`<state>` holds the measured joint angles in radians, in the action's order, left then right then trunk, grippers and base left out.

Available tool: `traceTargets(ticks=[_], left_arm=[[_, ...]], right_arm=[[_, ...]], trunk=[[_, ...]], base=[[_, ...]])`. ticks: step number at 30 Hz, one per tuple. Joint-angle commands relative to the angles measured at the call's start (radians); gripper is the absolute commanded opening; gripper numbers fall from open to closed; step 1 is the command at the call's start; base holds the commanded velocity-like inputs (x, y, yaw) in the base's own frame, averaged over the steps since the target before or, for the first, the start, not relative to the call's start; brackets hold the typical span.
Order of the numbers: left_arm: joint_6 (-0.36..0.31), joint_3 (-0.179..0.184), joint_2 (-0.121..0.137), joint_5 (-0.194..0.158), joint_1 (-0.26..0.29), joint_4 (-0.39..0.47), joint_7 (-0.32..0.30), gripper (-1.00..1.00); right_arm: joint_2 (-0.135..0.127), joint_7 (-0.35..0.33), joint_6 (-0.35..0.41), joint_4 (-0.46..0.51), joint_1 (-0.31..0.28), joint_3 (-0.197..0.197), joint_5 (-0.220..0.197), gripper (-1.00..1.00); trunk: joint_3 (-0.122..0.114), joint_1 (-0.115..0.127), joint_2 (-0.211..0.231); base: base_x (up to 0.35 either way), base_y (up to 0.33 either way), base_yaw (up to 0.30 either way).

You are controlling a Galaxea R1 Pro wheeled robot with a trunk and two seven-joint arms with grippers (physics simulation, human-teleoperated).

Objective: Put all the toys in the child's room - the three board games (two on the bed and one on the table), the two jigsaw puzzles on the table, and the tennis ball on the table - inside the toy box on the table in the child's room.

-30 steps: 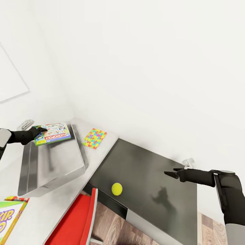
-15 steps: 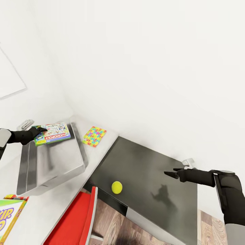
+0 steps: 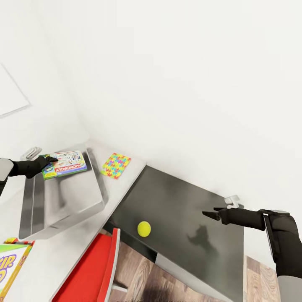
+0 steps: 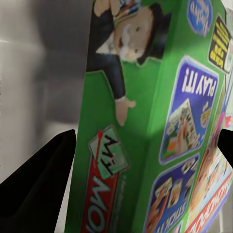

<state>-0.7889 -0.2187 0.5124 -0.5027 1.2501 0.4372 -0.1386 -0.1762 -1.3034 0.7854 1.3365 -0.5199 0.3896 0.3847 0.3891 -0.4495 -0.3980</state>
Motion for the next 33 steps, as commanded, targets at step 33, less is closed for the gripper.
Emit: traceTargets(ticks=[33], left_arm=[[-0.006,-0.007,0.003,0.004,0.002,0.0,-0.006,-1.0]], right_arm=[[0.003,-0.01,0.008,0.001,0.0,0.003,0.011,1.0]], trunk=[[0.034,-0.001,-0.002]], base=[[0.0,0.0,0.027]])
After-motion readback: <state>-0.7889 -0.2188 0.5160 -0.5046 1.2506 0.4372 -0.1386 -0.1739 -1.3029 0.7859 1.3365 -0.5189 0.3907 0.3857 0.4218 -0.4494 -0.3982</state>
